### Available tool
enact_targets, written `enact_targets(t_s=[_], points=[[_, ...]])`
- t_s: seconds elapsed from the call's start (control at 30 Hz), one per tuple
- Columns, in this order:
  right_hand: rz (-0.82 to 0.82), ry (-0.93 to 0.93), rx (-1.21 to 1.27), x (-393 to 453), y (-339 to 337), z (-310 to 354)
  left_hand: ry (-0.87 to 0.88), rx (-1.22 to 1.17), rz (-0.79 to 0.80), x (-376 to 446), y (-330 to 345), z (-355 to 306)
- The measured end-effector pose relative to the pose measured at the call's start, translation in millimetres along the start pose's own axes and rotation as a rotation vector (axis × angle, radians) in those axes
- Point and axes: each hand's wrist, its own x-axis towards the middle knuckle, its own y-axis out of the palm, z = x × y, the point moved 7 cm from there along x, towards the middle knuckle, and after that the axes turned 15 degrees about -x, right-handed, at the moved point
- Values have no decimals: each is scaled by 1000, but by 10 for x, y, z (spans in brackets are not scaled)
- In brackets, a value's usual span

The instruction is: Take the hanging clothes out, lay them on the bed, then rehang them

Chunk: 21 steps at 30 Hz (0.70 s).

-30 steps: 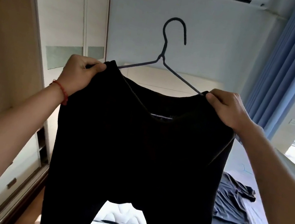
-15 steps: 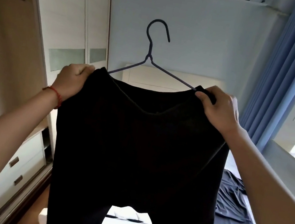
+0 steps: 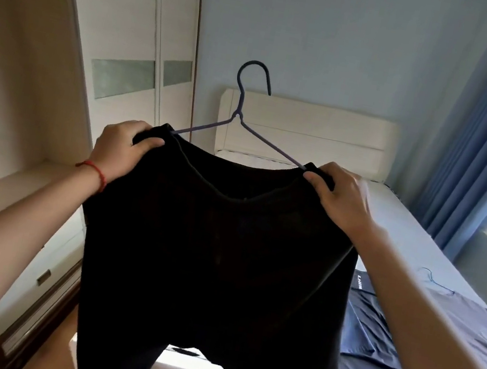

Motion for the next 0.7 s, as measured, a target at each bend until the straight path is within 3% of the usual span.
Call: enact_targets(t_s=[0.4,0.7], points=[[65,91,-58,1352,1908,-662,-88,-51,41,1431,1361,1538],[327,317,-26,2418,4284,-1566,-288,-54,284,2570,3163,3417]])
